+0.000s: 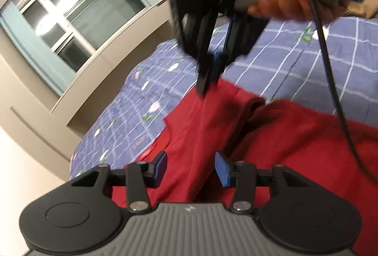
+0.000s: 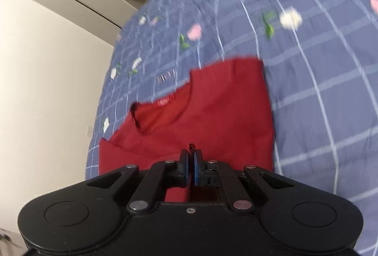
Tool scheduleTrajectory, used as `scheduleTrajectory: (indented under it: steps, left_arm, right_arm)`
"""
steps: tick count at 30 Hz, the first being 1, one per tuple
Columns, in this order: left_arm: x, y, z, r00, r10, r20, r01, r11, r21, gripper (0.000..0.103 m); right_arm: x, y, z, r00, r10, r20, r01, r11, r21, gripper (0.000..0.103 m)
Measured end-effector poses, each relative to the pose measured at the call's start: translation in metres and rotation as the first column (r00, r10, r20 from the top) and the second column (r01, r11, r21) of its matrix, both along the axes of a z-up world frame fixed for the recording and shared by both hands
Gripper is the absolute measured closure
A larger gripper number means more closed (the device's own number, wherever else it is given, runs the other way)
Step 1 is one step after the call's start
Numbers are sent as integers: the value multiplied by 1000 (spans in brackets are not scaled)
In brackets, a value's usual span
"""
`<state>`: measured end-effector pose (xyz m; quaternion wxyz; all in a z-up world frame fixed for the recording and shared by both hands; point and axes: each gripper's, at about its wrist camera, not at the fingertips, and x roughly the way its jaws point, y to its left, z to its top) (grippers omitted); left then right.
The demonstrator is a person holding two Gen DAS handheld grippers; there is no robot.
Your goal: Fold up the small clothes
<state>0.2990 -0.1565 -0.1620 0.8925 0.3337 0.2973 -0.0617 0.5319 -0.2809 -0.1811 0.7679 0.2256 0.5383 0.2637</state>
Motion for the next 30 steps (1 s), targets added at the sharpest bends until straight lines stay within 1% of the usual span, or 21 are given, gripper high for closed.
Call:
scheduleTrajectory:
  steps: [2,4,5,7,9,10,11,13,15,17,18,19,21,23,24,25,26,27,28,29,30]
  left_arm:
    - [-4,13,0,999,41,4,-41,999,21,48]
    - [-7,28,-1,996,92,7,-92,995,34,40]
    - [-7,38,-1,992,123,11,-124,992,38,39]
    - [-5,62,-2,980,199,27,-200,978,62,32]
    - [0,86,-4,962,272,35,-274,959,79,31]
    - [2,98,-3,952,306,28,-307,950,62,31]
    - [5,114,1,938,345,15,-345,938,23,31]
    - [11,148,11,903,428,-19,-428,900,-79,26]
    - [18,186,23,854,515,-68,-517,831,-204,24]
    - [25,221,29,797,591,-123,-596,741,-308,24]
    - [25,238,29,767,623,-154,-632,690,-353,24]
    - [28,253,29,743,644,-181,-656,648,-386,25]
    - [24,275,22,715,658,-236,-686,593,-422,26]
    - [22,297,13,688,651,-320,-712,521,-471,31]
    - [20,311,7,670,636,-384,-726,450,-521,35]
    - [18,319,1,652,626,-427,-736,389,-554,43]
    - [14,334,-5,625,606,-492,-746,277,-605,49]
    - [10,345,-13,603,595,-531,-747,186,-638,57]
    - [6,357,-19,577,585,-570,-742,82,-666,59]
    - [3,363,-25,561,578,-592,-733,15,-680,59]
    - [0,371,-30,552,561,-617,-715,-63,-697,59]
  right_arm:
    - [4,-1,10,999,-7,51,7,1000,9,99]
    - [9,-2,21,995,-17,102,15,999,28,99]
    - [12,-2,27,992,-20,124,15,999,40,99]
    - [18,0,38,988,-20,153,13,999,49,99]
    - [25,0,46,984,-17,176,9,999,45,99]
    - [28,1,48,983,-16,182,9,999,40,99]
    - [31,3,48,983,-17,184,10,999,34,99]
    - [33,2,44,983,-19,181,15,1000,21,99]
    - [34,0,37,986,-31,167,30,1000,9,99]
    - [34,-1,29,988,-43,147,43,999,3,99]
    - [34,-1,25,989,-48,138,49,999,0,99]
    - [34,-1,21,990,-51,131,52,999,-4,99]
    - [34,0,16,991,-52,122,54,998,-13,99]
    - [34,0,13,991,-57,120,60,998,-20,99]
    - [35,0,12,991,-61,120,64,998,-21,99]
    - [36,-1,11,991,-67,119,70,997,-22,99]
    - [36,-2,10,990,-72,119,76,997,-23,99]
    - [36,-2,10,990,-76,119,79,997,-24,99]
    - [36,-2,9,990,-76,120,80,996,-27,99]
    - [36,-2,8,990,-76,118,80,996,-32,99]
    - [36,-1,6,991,-73,116,78,996,-37,99]
